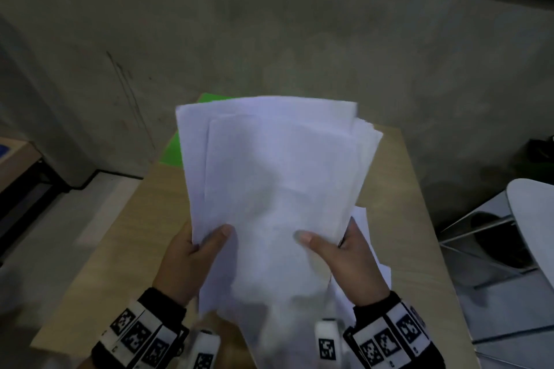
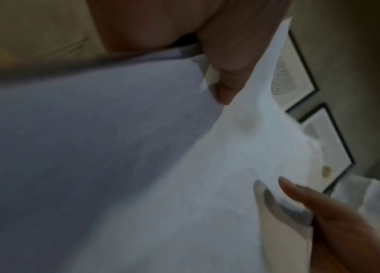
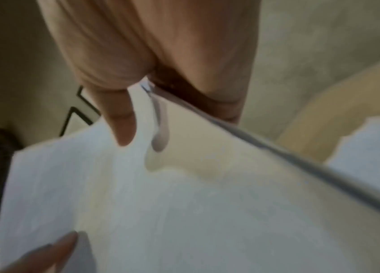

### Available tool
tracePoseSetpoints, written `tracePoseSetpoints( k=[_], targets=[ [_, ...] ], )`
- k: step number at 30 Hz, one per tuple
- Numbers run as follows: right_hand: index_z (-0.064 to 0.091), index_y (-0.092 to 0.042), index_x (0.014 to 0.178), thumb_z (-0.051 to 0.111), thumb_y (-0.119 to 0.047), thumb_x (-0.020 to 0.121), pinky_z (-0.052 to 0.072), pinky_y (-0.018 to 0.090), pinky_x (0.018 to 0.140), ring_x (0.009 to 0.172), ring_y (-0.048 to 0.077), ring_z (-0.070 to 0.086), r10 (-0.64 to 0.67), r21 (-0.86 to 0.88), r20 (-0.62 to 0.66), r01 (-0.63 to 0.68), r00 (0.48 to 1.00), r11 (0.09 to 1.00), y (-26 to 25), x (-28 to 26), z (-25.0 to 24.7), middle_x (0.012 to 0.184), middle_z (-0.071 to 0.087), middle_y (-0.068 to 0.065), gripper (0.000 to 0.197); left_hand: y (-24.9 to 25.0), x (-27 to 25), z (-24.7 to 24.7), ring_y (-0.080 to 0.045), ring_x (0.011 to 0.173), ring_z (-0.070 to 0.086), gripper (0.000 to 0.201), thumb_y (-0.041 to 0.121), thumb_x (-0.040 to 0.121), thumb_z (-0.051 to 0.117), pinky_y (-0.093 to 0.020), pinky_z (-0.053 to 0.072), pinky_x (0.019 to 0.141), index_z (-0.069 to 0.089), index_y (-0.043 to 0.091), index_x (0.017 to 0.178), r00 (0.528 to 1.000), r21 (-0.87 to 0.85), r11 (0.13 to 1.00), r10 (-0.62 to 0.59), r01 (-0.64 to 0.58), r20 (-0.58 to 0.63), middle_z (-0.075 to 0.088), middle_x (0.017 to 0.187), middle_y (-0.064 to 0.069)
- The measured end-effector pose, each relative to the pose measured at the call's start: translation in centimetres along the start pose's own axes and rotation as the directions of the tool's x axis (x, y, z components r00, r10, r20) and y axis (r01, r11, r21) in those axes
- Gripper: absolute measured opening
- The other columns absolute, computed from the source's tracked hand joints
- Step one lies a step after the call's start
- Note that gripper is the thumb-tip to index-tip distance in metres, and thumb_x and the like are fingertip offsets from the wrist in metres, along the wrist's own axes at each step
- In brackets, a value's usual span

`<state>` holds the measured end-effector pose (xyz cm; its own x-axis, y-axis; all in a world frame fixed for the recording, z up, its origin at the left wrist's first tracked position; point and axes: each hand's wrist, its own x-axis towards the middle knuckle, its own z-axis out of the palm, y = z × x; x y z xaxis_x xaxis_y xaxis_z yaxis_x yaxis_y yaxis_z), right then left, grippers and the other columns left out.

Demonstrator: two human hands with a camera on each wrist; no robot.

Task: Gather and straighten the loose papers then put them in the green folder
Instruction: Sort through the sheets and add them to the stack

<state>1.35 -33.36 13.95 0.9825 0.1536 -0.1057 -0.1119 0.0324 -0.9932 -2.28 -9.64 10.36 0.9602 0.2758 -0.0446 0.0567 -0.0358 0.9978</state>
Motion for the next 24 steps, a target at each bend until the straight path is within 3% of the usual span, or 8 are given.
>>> tracePoseSetpoints(
  k=[4,8,12,15,18,20,22,24],
  targets=[
    [0.066,-0.024,0.108,0.079,-0.012,0.073,0.055,0.029,0.082,0.097,0.012,0.070,-0.081,0.025,-0.080,0.083,0.993,0.996,-0.4,0.5,0.4,0.103,0.075,-0.006,0.039,1.0,0.2,0.3,-0.002,0.101,0.067,0.065,0.050,0.065,0.073,-0.015,0.054,0.077,0.065,0.009,0.115,0.979,0.015,0.983,0.183,-0.185,0.087,0.074,0.109,0.008],
    [0.067,-0.019,0.110,0.085,-0.019,0.065,0.057,0.028,0.078,0.098,0.015,0.071,-0.028,0.048,-0.007,0.028,1.000,0.998,1.0,0.0,1.0,0.104,0.076,-0.002,0.048,0.0,0.4,-0.5,-0.004,0.113,0.062,0.097,0.057,0.054,0.083,-0.011,0.051,0.082,0.052,0.005,0.130,0.980,0.039,0.985,0.161,-0.167,0.120,0.066,0.123,0.001],
    [0.074,-0.018,0.085,0.077,0.003,0.070,0.054,0.016,0.065,0.083,0.007,0.073,-0.012,0.077,-0.027,0.014,1.000,0.997,2.1,-0.2,0.9,0.085,0.078,-0.007,0.026,0.4,0.9,-0.5,0.003,0.108,0.061,0.080,0.027,0.059,0.089,-0.008,0.051,0.079,0.045,0.022,0.125,0.983,0.014,0.984,0.176,-0.177,0.050,0.061,0.119,0.006],
    [0.078,-0.023,0.072,0.077,0.004,0.071,0.056,0.022,0.068,0.081,0.010,0.073,-0.029,0.053,-0.085,0.033,0.996,0.998,2.4,0.2,1.0,0.082,0.078,-0.005,0.027,0.2,1.6,-0.4,-0.010,0.108,0.066,0.081,0.010,0.064,0.087,-0.014,0.054,0.079,0.045,0.005,0.132,0.984,-0.044,0.983,0.179,-0.178,0.020,0.064,0.123,-0.012],
    [0.078,-0.031,0.071,0.077,0.004,0.070,0.054,0.019,0.066,0.077,0.008,0.073,-0.096,0.046,-0.133,0.103,0.986,0.994,2.3,0.3,1.2,0.077,0.077,-0.007,0.036,0.9,1.5,-0.1,-0.008,0.105,0.066,0.078,0.005,0.066,0.076,-0.012,0.053,0.079,0.039,-0.004,0.134,0.974,-0.072,0.972,0.223,-0.226,-0.039,0.062,0.123,-0.017],
    [0.078,-0.032,0.071,0.076,0.008,0.069,0.054,0.016,0.067,0.076,0.004,0.072,-0.178,0.040,-0.134,0.185,0.975,0.982,1.6,0.1,1.4,0.075,0.077,-0.011,0.040,1.0,1.4,-0.1,-0.011,0.106,0.065,0.080,0.012,0.068,0.083,-0.013,0.053,0.082,0.040,-0.006,0.133,0.961,-0.080,0.960,0.263,-0.269,-0.082,0.062,0.122,-0.017],
    [0.078,-0.024,0.075,0.074,0.010,0.069,0.053,0.016,0.070,0.078,0.002,0.071,-0.221,0.046,-0.089,0.226,0.971,0.973,1.4,0.1,1.3,0.077,0.077,-0.011,0.035,0.6,1.4,-0.3,-0.020,0.110,0.065,0.080,0.016,0.068,0.085,-0.020,0.055,0.086,0.041,-0.006,0.132,0.960,-0.071,0.960,0.264,-0.272,-0.097,0.063,0.122,-0.017],
    [0.073,-0.016,0.090,0.075,0.008,0.070,0.054,0.019,0.074,0.085,0.006,0.072,-0.146,0.044,-0.023,0.147,0.989,0.988,2.4,0.4,1.1,0.085,0.077,-0.009,0.031,0.0,1.5,-0.7,-0.020,0.109,0.066,0.074,0.009,0.067,0.082,-0.022,0.057,0.084,0.046,-0.004,0.130,0.974,-0.047,0.976,0.210,-0.215,-0.082,0.066,0.120,-0.013]
  ],
)
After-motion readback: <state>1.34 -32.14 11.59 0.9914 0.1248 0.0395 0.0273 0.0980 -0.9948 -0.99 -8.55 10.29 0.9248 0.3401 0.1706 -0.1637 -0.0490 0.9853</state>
